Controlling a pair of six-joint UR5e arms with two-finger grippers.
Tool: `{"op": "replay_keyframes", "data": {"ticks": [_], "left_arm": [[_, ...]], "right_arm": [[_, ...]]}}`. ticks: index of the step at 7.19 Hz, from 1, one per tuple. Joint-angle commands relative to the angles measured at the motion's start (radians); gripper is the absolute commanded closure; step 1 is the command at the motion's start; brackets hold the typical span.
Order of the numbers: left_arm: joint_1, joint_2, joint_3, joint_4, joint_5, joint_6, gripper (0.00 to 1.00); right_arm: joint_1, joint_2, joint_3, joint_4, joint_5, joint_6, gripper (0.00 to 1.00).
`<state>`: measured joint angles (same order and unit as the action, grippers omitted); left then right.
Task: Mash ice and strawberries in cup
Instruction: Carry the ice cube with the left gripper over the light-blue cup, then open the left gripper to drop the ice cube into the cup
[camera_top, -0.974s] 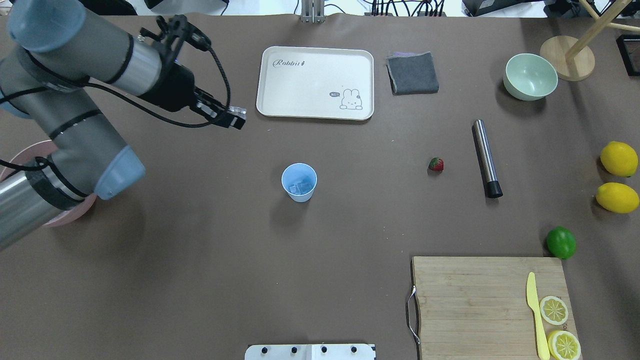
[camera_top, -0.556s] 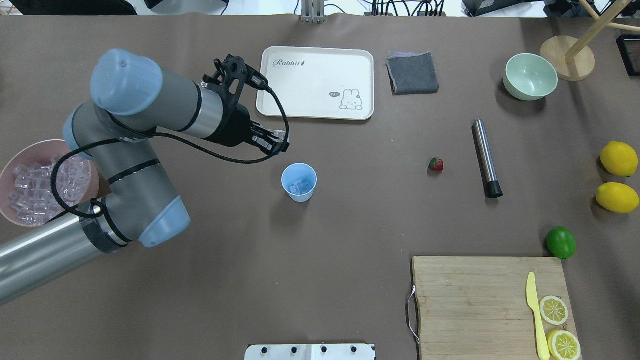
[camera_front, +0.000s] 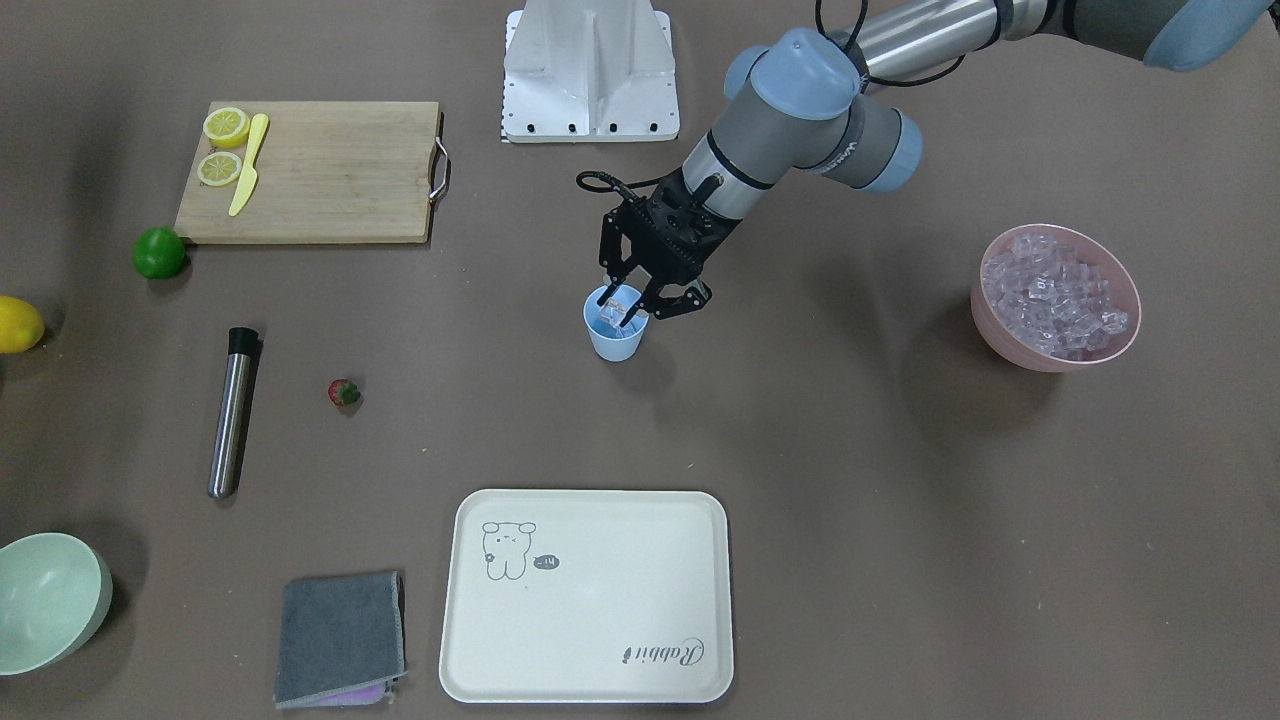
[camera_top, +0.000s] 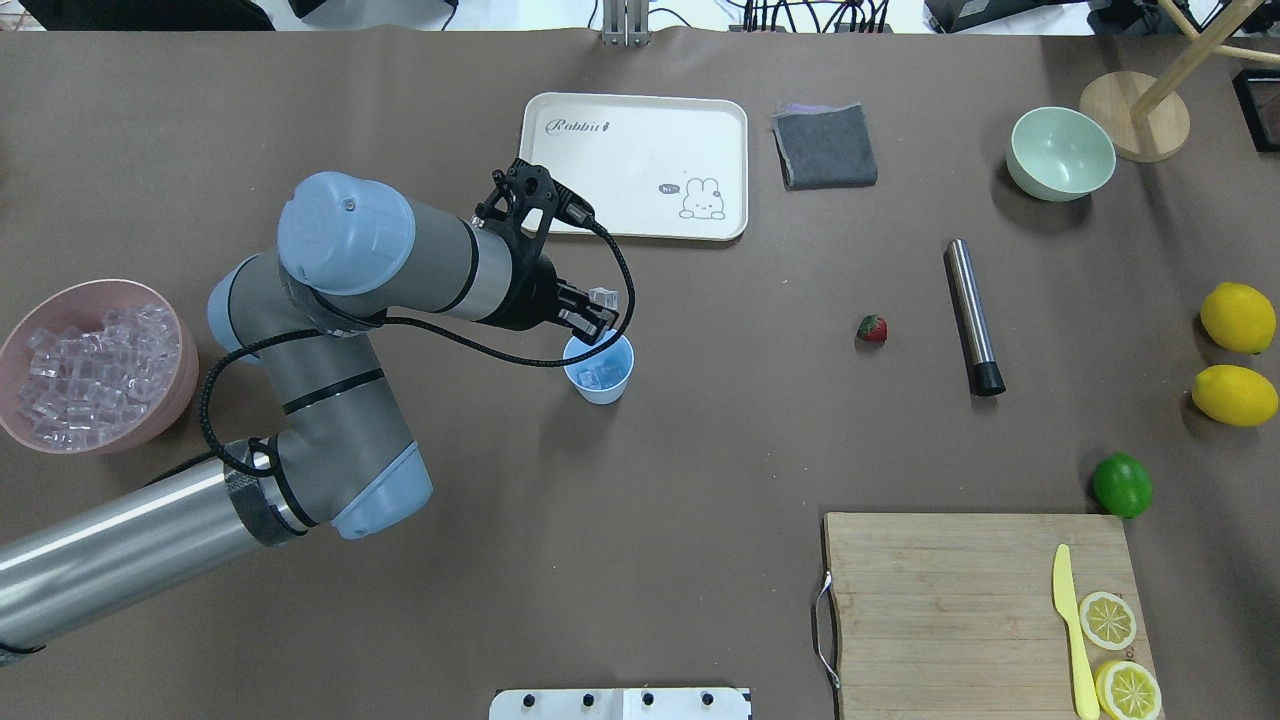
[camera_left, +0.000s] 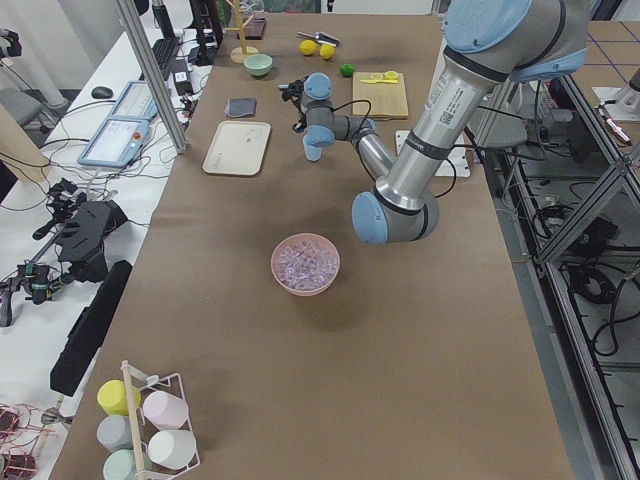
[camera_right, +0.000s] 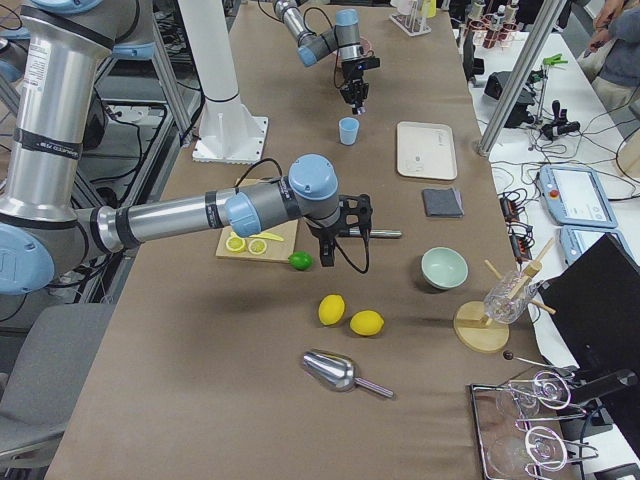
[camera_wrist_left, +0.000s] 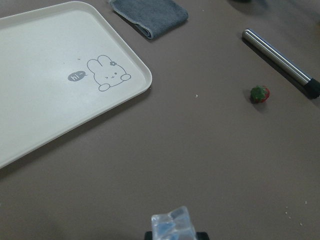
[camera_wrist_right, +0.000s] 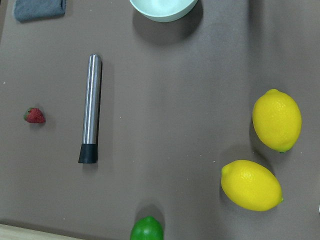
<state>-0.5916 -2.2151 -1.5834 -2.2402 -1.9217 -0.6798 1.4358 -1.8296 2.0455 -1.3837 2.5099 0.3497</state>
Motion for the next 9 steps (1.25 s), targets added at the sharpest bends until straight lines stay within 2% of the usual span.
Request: {"op": "replay_keyframes", "data": {"ticks": [1,5,6,7,8,9], "left_arm": [[0.007,0.003,0.013,-0.002,0.001,0.002,1.00],[0.026,0.021,0.008,-0.009,0.003,0.006,0.99],[0.026,0.023,0.010,-0.015,0.003,0.011,0.82],[0.026,0.023,0.011,-0.013,0.003,0.011,0.81],[0.026,0.023,0.010,-0.019,0.003,0.011,0.29],[0.026,0.023,0.008,-0.025,0.003,0.009,0.04]], "right_arm": [[0.000,0.001,-0.001,0.000,0.000,0.000,0.00],[0.000,0.010,-0.004,-0.002,0.000,0.000,0.00],[0.000,0.010,-0.002,0.000,0.000,0.002,0.00],[0.000,0.012,-0.002,0.000,0.000,0.002,0.00],[0.000,0.012,-0.002,0.000,0.000,0.002,0.00],[0.000,0.012,-0.002,0.000,0.000,0.002,0.00]]}}
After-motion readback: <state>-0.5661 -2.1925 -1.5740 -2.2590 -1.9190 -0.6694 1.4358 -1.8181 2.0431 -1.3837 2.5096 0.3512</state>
